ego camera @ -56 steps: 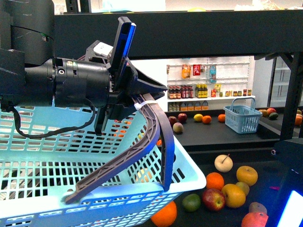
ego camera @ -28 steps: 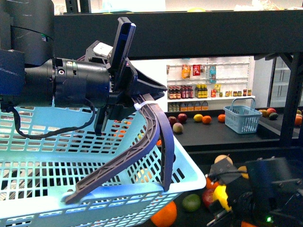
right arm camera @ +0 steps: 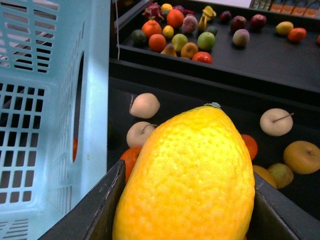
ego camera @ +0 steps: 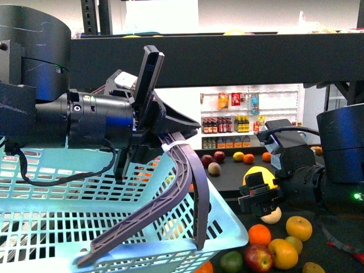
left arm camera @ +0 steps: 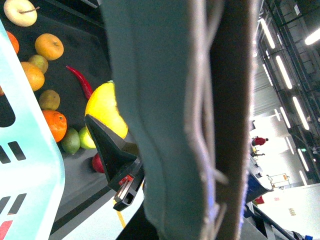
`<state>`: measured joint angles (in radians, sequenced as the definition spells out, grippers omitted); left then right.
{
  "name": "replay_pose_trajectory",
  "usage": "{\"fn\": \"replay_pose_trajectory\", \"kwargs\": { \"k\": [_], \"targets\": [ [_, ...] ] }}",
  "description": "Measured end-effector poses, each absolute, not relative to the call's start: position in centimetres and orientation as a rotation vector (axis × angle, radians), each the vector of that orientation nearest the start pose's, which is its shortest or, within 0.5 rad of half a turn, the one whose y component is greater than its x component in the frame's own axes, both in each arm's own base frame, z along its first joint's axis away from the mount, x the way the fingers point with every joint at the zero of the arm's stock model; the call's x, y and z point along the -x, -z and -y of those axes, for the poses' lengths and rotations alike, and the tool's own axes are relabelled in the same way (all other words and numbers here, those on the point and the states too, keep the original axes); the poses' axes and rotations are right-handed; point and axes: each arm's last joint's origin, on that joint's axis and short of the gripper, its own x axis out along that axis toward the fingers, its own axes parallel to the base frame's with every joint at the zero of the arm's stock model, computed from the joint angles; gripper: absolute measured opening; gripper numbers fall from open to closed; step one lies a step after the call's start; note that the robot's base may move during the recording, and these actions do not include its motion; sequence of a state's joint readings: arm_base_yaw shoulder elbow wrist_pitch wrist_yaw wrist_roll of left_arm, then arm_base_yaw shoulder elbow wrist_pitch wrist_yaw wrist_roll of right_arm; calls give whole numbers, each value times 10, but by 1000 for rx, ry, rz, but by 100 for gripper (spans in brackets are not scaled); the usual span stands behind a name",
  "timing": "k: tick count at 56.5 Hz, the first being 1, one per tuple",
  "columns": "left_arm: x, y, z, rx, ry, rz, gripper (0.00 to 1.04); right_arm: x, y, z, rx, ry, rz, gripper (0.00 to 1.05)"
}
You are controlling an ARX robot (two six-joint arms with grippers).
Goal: Pick lemon from shelf
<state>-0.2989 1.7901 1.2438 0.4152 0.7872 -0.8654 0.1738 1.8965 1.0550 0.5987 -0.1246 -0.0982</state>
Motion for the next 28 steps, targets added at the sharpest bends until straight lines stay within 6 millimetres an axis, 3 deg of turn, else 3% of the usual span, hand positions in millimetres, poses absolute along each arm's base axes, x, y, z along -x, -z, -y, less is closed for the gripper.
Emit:
{"fn": "replay_pose_trajectory", "kwargs": {
  "k": [28],
  "targets": [
    [-381,-274,139,808,958,-594,8,-391,-196,-128,26,-454,-262,56]
  ]
}}
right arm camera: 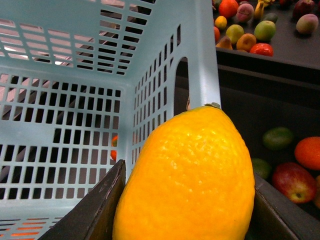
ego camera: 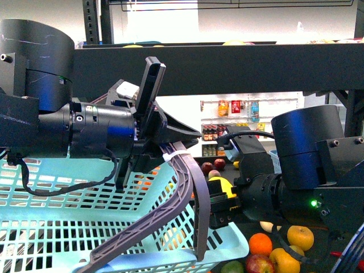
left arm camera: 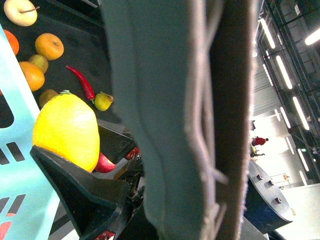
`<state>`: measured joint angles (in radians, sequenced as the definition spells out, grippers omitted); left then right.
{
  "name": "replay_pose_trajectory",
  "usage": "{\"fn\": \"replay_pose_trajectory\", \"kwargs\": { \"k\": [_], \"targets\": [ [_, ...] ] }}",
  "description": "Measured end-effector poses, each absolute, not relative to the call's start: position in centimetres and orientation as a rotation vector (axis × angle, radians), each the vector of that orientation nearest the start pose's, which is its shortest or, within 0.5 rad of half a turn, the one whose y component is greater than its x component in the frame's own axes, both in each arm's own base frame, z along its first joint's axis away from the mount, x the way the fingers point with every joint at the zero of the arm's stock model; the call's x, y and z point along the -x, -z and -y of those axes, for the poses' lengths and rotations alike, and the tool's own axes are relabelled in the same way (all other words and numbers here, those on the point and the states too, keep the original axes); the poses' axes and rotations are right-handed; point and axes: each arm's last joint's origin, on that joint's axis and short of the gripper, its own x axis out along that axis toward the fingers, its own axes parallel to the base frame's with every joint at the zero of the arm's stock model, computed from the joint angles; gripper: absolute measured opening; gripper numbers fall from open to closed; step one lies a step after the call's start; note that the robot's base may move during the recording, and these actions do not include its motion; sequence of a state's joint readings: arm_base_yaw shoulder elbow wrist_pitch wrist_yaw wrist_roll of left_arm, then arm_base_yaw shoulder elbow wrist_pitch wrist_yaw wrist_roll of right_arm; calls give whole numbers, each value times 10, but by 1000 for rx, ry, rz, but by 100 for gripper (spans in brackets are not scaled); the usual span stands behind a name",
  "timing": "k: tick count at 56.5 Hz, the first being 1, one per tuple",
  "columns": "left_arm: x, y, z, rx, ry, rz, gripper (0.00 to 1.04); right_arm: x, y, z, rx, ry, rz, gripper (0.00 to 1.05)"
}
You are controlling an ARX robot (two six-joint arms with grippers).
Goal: Pick lemon from shelf
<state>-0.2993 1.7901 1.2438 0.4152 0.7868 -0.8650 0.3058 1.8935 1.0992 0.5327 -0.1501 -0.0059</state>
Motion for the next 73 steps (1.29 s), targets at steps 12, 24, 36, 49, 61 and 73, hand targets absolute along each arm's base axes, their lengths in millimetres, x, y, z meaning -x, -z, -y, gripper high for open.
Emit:
{"fn": "replay_pose_trajectory", "kwargs": {
  "k": [12,24,36,49,61,73],
  "targets": [
    [-381,-274,139,808,959,-595,8,-388,-195,-136,-22,-481,-286,66],
    [-381,-274,139,812,954,-596,8,-389,-194,-138,-65,-478,-305,95],
    [-382,-273,139,816,954,-602,8,-392,-195,-133,-116,-451,-306,97],
    [-382,-273,139,813,954,-600,8,-403,-204,-85,-192,-329,-275,97],
    [-382,-273,139,815,953,-602,8,-414,-174,-27,-109,-97,-366,97],
    [-382,-273,139,815,955,-602,8,-414,-76,-11,29,12,-696,97]
  ]
}}
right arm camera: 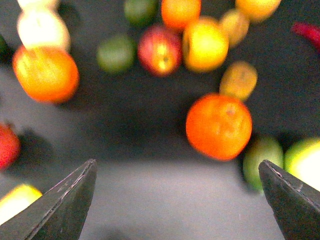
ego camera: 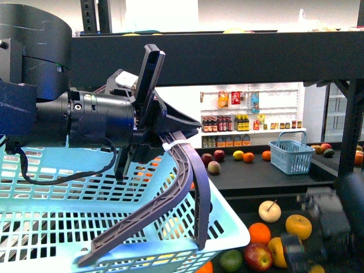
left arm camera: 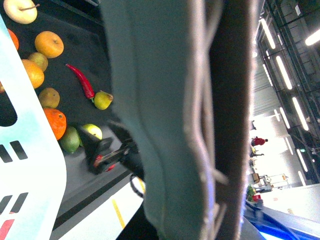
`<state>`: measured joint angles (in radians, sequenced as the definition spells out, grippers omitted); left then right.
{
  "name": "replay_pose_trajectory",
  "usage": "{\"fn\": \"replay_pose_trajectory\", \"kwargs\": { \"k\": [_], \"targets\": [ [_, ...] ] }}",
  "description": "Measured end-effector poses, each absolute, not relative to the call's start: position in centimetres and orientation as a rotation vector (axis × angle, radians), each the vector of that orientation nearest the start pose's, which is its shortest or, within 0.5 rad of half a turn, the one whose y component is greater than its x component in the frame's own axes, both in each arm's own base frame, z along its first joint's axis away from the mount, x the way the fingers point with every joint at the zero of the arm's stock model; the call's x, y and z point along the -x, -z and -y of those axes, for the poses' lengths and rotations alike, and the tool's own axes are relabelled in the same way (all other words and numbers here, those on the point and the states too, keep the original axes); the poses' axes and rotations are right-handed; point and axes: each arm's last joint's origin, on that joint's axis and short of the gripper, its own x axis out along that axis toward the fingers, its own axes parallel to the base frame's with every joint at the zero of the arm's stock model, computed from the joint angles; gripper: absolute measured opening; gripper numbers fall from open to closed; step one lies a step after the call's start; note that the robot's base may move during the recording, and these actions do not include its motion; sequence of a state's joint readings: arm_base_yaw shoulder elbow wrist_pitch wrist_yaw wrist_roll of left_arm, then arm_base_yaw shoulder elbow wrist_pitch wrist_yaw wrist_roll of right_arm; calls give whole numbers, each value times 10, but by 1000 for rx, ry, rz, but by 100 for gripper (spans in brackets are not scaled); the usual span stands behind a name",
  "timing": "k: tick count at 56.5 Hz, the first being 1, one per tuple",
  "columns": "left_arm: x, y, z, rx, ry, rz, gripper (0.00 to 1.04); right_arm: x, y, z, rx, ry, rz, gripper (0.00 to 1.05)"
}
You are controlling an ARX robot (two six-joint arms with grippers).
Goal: Pick lemon from shelf
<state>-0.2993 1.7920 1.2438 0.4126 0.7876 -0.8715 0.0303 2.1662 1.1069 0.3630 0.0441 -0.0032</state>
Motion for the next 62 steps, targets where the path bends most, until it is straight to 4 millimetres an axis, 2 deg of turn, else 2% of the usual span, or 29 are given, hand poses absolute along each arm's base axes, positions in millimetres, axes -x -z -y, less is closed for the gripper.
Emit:
{"fn": "replay_pose_trajectory", "kwargs": {
  "k": [3,8,22,32,45,62],
  "targets": [
    [-382,-273,139,815,954,-602,8,-410,-44,-16,66,0,-790,97],
    [-382,-273,139,815,954,-602,8,-410,-20,-28,59,-51,-853,97],
    [-382,-273,139,815,954,-602,8,-425,-4,-76,47,-168,-818,97],
    [-382,-273,139,815,953,-601,8,-421,31,-109,6,-176,-931,97],
    [-382,-273,139,815,954,-602,8,-413,48,-139,-4,-209,-961,97],
    [-382,-273,139,815,954,-602,8,-414,46,-185,34,-280,-897,97]
  ]
}}
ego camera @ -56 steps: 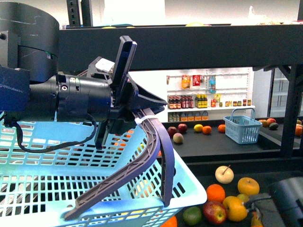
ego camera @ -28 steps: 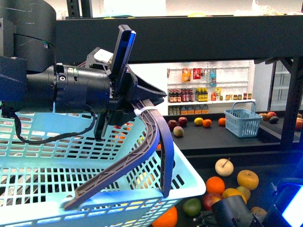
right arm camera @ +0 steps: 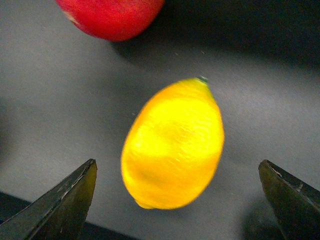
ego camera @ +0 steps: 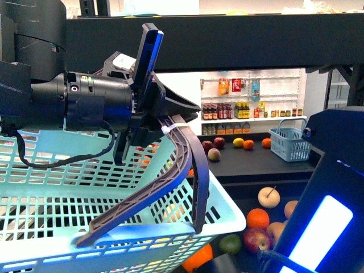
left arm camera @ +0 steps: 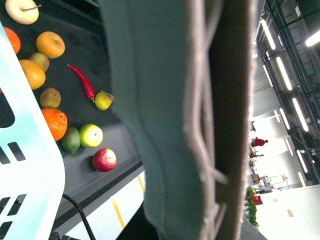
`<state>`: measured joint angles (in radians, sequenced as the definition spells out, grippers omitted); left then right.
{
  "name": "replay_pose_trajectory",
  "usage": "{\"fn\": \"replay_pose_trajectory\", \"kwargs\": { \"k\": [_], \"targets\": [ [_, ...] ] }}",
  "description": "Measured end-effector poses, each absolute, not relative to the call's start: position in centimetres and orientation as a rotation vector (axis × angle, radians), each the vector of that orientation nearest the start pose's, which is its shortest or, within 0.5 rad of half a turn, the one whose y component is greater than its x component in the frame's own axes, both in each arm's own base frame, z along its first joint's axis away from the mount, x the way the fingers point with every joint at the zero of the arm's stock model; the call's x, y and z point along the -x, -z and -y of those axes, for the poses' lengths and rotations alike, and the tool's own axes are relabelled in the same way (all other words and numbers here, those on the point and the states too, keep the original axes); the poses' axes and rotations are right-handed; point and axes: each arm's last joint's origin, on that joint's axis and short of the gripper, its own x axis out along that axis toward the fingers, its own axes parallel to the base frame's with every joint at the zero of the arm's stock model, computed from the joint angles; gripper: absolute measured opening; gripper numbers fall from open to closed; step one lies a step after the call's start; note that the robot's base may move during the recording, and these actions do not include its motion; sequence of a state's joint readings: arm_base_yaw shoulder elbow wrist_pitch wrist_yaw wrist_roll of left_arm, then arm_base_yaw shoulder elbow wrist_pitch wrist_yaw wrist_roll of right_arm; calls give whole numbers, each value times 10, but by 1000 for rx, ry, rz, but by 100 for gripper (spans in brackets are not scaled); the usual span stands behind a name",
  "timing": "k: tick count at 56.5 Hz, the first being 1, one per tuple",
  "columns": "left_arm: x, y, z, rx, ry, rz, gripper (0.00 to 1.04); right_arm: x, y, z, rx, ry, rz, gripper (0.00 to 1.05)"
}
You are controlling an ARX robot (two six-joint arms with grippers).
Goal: Pick lemon from shelf
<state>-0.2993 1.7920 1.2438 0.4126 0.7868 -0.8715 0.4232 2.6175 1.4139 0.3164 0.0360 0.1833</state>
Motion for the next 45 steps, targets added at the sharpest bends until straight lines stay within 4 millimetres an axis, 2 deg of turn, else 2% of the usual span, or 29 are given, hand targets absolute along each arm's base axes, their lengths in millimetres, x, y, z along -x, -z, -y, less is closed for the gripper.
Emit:
{"fn": "replay_pose_trajectory", "kwargs": {
  "k": [28,45],
  "targets": [
    [-382,-273,139,815,956,-602,8,-427,72,-201,112,-271,-836,97],
    [-382,-273,139,815,954,-602,8,-435,97,-204,165,-260,-832,97]
  ]
}}
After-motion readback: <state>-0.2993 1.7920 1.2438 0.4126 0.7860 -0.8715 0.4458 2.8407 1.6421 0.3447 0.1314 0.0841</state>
